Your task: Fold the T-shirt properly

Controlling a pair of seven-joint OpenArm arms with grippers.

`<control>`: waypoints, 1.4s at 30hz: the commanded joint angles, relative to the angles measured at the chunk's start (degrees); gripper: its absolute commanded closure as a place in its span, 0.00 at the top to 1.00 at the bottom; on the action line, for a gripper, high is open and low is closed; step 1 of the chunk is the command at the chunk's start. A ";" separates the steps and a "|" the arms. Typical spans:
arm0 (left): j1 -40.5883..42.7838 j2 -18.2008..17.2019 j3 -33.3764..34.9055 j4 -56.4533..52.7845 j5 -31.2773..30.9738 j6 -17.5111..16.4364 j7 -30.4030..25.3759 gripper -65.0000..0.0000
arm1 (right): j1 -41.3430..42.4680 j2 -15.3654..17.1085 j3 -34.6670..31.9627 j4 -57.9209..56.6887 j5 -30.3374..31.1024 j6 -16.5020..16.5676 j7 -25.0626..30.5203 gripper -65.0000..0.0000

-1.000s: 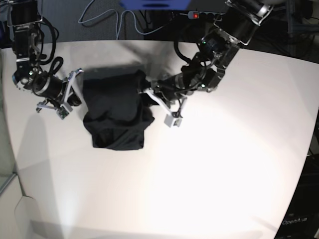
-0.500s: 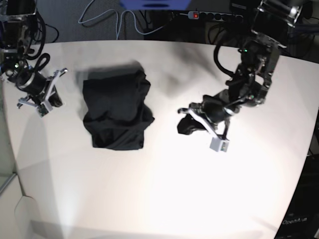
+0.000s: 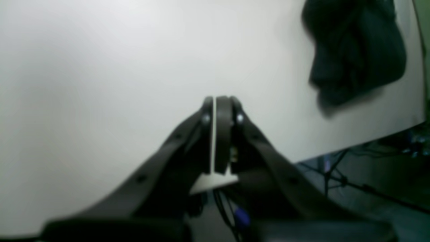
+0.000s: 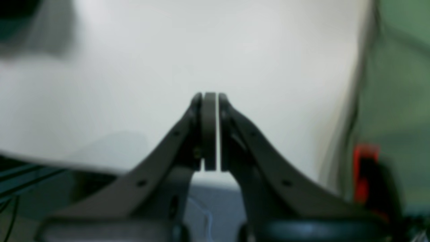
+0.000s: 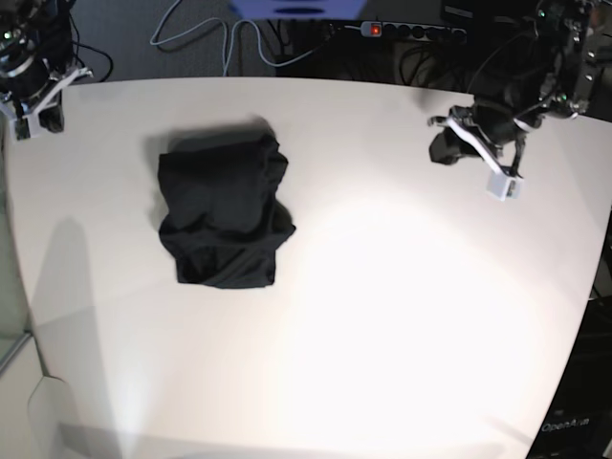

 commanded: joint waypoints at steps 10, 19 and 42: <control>9.12 6.96 11.09 -5.54 24.43 -0.55 -3.94 0.02 | -10.53 -5.44 1.41 -7.11 0.23 -0.12 10.97 0.00; 4.90 14.44 21.64 -38.07 31.46 -0.55 -27.14 0.02 | 0.72 -6.58 0.97 -45.79 -16.03 -0.12 28.99 0.00; -25.34 30.88 19.09 -108.88 22.58 -15.94 -51.76 0.02 | 27.62 -3.68 -1.67 -95.11 -52.42 -32.25 40.59 0.00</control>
